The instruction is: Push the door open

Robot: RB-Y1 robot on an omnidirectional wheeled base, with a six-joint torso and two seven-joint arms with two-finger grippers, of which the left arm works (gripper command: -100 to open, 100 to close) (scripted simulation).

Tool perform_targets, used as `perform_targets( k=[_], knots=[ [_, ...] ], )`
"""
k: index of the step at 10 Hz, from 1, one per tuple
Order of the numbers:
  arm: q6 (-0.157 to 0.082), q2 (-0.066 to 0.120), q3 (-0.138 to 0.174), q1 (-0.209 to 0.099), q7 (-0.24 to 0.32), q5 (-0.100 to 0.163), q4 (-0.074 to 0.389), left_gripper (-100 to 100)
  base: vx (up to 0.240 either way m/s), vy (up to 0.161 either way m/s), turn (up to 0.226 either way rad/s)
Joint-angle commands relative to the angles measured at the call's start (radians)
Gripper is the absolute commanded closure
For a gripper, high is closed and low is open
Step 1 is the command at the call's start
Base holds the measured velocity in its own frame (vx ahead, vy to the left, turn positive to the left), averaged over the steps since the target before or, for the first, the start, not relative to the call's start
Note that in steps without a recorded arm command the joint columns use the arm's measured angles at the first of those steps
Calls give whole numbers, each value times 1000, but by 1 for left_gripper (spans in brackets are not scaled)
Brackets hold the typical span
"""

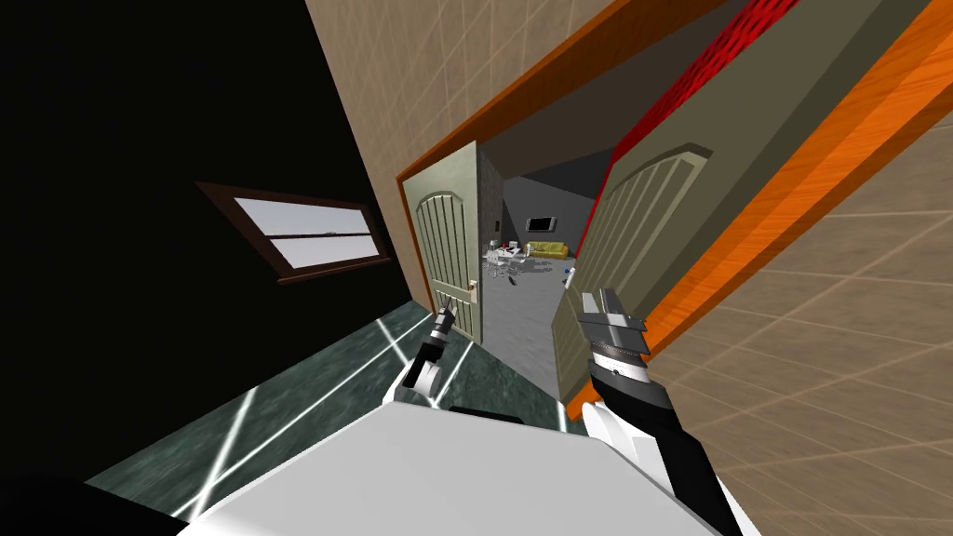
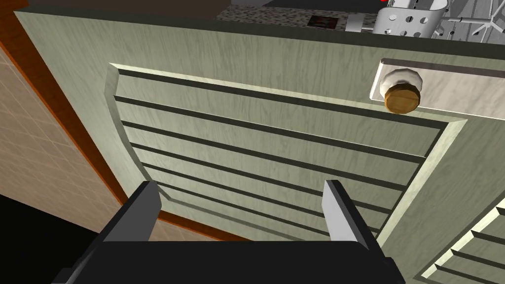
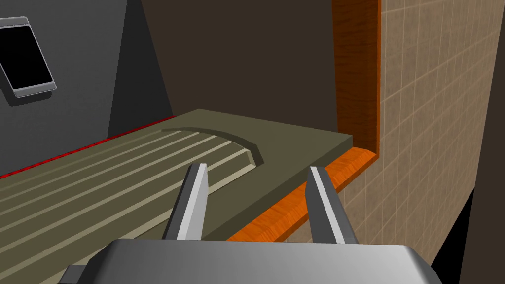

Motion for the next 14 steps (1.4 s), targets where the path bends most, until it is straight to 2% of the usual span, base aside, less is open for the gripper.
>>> perform_targets(
  k=[1,3,4,9,10,14],
  knots=[
    [1,-4,-5,-17,-1,-3,29,-100,43,71,-33],
    [13,1,-19,-39,1,-7,73,-100,58,69,-73],
    [25,6,-34,-61,3,-11,115,-100,79,134,-148],
    [52,16,-66,-112,8,-21,214,-100,76,123,-83],
    [63,20,-78,-131,10,-24,250,-100,85,106,-106],
    [91,29,-112,-183,16,-34,350,-100,116,162,-110]
  ],
)
